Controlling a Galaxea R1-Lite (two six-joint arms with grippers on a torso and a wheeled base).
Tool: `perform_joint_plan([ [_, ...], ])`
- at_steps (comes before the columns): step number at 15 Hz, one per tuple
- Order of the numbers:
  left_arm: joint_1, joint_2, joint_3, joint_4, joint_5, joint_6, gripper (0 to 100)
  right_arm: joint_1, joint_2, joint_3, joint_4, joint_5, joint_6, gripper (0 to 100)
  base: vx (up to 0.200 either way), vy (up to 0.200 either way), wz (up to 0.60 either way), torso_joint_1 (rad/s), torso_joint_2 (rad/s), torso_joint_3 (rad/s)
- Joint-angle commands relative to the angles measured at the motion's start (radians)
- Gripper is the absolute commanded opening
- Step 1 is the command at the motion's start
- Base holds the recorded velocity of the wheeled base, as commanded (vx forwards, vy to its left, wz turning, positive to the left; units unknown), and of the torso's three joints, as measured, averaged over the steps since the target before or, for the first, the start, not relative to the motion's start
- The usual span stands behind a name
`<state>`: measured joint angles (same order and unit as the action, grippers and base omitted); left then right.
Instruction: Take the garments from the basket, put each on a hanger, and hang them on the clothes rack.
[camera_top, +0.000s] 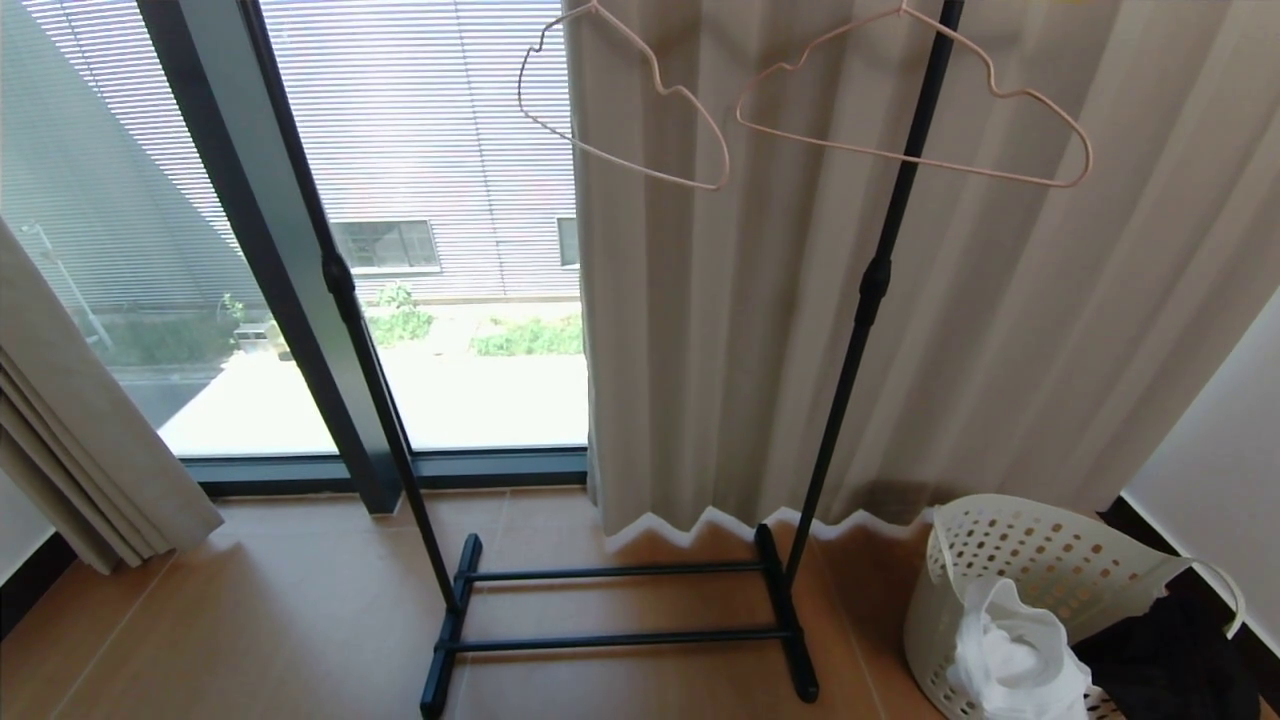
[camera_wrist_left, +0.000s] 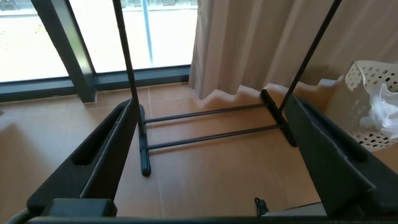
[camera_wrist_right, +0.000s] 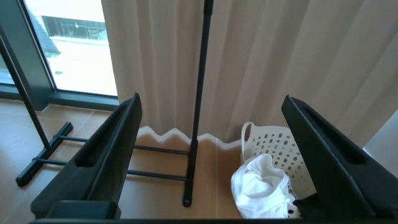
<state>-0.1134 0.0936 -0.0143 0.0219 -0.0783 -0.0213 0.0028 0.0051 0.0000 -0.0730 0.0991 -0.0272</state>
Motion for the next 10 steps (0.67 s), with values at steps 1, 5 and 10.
perform_joint_plan([
  [1, 0.000, 0.001, 0.000, 0.000, 0.000, 0.000, 100, 0.000, 0.001, 0.000, -0.001, 0.001, 0.000, 100, 0.000, 0.000, 0.00, 0.000, 0.00, 0.000],
  [5, 0.000, 0.001, 0.000, 0.000, 0.000, 0.000, 100, 0.000, 0.001, 0.000, -0.001, 0.001, 0.000, 100, 0.000, 0.000, -0.60, -0.004, 0.01, 0.004],
  [10, 0.000, 0.001, -0.001, 0.001, 0.002, 0.001, 100, 0.000, 0.001, 0.000, -0.001, 0.001, 0.000, 100, 0.000, -0.080, -0.24, 0.002, 0.00, 0.000],
])
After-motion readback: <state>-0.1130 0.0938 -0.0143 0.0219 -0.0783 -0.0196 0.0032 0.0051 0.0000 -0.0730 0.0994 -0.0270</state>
